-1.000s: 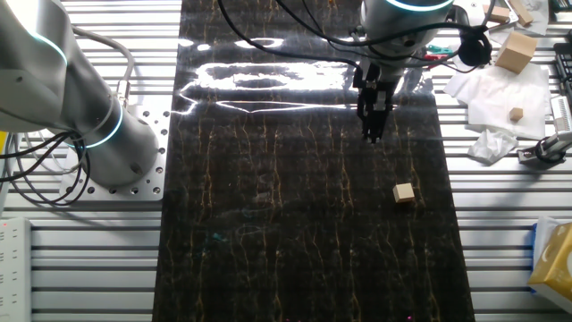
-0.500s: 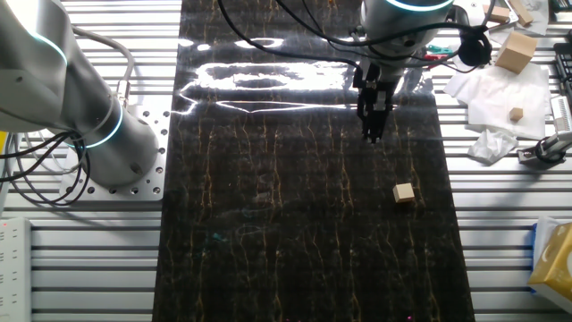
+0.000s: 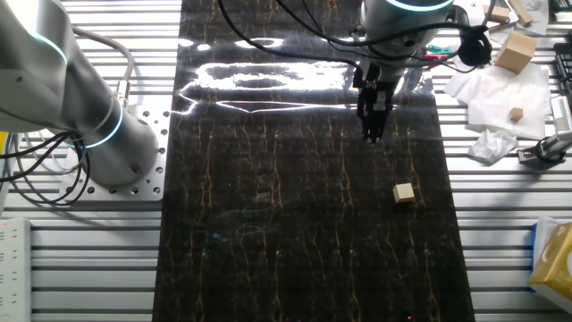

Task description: Hold a small block with the gripper and sweep it from left to right on the table

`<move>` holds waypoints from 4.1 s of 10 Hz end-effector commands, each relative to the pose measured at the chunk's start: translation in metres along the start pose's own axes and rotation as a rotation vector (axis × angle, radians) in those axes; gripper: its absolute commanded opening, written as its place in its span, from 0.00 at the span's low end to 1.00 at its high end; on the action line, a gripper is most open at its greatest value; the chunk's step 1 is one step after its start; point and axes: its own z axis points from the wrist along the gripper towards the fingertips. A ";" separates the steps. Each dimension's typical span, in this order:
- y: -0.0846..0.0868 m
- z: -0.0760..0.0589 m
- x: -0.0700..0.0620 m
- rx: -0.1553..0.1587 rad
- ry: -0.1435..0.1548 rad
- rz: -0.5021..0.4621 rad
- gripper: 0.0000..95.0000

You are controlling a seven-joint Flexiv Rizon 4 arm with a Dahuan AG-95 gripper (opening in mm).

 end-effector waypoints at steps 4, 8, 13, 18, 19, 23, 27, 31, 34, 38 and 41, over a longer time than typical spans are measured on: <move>0.000 -0.001 0.000 -0.016 -0.138 0.007 0.00; 0.000 -0.001 0.000 -0.014 -0.137 0.010 0.00; 0.000 -0.001 0.000 -0.015 -0.137 0.016 0.00; 0.001 -0.002 -0.002 -0.016 -0.137 0.015 0.00; 0.001 -0.002 -0.002 -0.016 -0.137 0.014 0.20; 0.001 -0.002 -0.002 -0.017 -0.137 0.012 0.20; 0.002 -0.002 -0.003 -0.017 -0.135 0.006 0.20; 0.002 -0.002 -0.003 -0.017 -0.137 -0.009 0.20; 0.002 -0.003 -0.004 -0.016 -0.139 -0.011 0.40; 0.003 -0.003 -0.005 -0.015 -0.138 -0.012 0.40; 0.003 -0.004 -0.006 -0.013 -0.138 -0.017 0.40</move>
